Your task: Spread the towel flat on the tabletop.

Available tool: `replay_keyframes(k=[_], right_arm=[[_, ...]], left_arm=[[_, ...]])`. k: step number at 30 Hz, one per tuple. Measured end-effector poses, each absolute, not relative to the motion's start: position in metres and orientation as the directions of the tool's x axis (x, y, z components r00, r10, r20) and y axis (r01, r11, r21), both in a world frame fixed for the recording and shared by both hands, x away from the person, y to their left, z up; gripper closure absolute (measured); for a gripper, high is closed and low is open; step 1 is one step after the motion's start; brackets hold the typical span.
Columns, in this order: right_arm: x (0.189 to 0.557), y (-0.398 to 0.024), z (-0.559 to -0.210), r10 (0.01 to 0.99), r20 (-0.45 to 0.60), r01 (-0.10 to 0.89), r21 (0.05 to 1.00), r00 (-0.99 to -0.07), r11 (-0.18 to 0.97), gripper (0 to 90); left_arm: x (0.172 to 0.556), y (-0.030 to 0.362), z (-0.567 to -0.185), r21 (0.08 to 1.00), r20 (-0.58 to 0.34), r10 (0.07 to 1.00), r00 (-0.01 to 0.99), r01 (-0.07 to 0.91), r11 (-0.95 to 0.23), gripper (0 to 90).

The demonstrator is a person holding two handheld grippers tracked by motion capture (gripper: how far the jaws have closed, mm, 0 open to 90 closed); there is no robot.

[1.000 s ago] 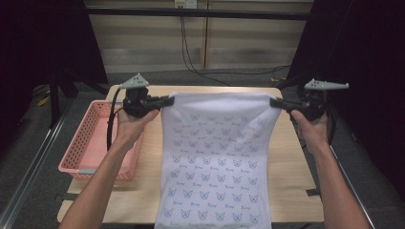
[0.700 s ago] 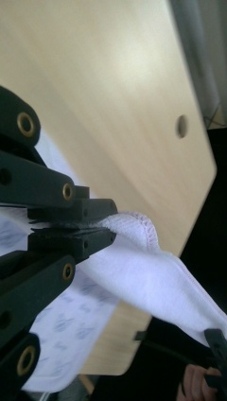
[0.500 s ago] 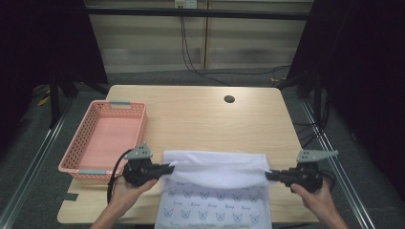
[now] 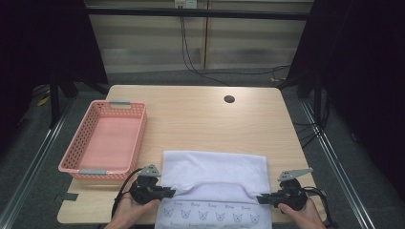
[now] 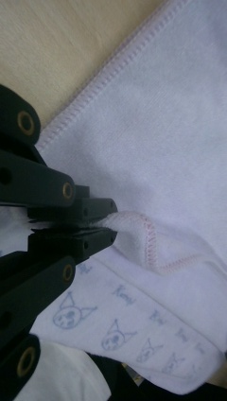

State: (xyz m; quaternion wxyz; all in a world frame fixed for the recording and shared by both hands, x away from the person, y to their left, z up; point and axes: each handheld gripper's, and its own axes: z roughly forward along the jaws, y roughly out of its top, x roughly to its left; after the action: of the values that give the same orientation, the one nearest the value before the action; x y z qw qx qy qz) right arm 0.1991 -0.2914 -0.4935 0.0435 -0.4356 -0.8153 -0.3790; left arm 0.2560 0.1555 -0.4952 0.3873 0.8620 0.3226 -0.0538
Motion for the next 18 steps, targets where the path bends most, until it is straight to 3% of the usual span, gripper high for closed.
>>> replay_keyframes(k=[9, 18], right_arm=[[0.216, -0.298, -0.492, 0.774, 0.313, 0.755, 0.583, -0.550, 0.301, 87.4], [0.258, -0.312, -0.495, 0.821, 0.271, 0.749, 0.611, -0.502, 0.257, 87.4]], left_arm=[[0.286, 0.144, -0.497, 0.639, -0.335, 0.540, 0.773, 0.607, -0.472, 86.1], [0.333, 0.125, -0.499, 0.649, -0.311, 0.606, 0.732, 0.630, -0.427, 86.4]])
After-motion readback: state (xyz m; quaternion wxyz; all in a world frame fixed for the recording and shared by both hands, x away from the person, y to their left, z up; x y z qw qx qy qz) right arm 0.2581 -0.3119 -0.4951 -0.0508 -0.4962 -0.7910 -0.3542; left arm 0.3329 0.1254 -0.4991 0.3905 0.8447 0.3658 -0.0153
